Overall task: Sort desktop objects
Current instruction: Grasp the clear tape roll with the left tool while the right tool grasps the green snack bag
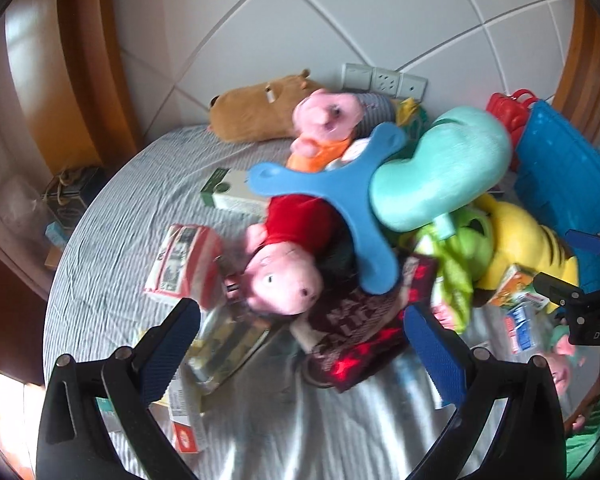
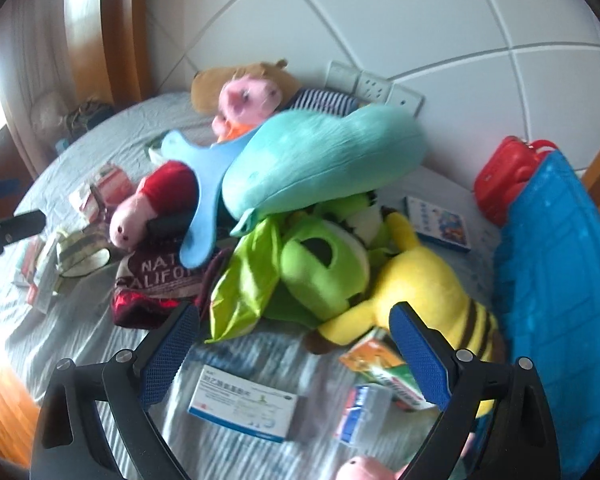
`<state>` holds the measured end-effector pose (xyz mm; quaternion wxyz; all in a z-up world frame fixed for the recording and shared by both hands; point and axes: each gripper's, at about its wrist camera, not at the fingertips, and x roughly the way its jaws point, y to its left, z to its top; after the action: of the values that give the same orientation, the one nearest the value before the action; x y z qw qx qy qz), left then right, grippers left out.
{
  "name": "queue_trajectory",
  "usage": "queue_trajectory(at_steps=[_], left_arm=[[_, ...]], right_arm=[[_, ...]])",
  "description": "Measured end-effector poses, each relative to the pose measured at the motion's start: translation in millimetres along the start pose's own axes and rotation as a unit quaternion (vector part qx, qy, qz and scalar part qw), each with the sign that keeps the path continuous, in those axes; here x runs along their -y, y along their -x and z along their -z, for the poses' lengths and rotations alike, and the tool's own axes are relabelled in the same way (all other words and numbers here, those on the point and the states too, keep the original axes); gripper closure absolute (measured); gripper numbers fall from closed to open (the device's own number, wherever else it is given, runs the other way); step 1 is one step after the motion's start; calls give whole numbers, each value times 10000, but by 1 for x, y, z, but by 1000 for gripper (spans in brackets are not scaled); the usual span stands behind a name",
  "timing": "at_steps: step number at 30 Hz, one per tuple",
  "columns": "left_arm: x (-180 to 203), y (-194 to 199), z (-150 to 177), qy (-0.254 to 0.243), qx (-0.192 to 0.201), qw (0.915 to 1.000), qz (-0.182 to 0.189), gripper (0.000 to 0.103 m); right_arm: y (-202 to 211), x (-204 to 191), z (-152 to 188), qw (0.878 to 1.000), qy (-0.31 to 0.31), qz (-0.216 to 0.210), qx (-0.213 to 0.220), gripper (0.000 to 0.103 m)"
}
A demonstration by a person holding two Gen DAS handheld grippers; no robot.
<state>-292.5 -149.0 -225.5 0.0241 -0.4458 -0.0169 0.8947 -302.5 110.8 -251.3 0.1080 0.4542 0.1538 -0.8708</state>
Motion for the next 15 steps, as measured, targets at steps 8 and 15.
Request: queue_trajectory(at_steps=[8, 15], left_arm=[[-42, -66, 27, -559, -284, 9979, -134, 0], [-52, -122, 48, -1360, -655, 9885, -90, 0]], right_arm=[[-68, -43, 2, 9987, -16, 69, -501, 7], [-85, -54, 9, 9973, -39, 187, -708, 7]])
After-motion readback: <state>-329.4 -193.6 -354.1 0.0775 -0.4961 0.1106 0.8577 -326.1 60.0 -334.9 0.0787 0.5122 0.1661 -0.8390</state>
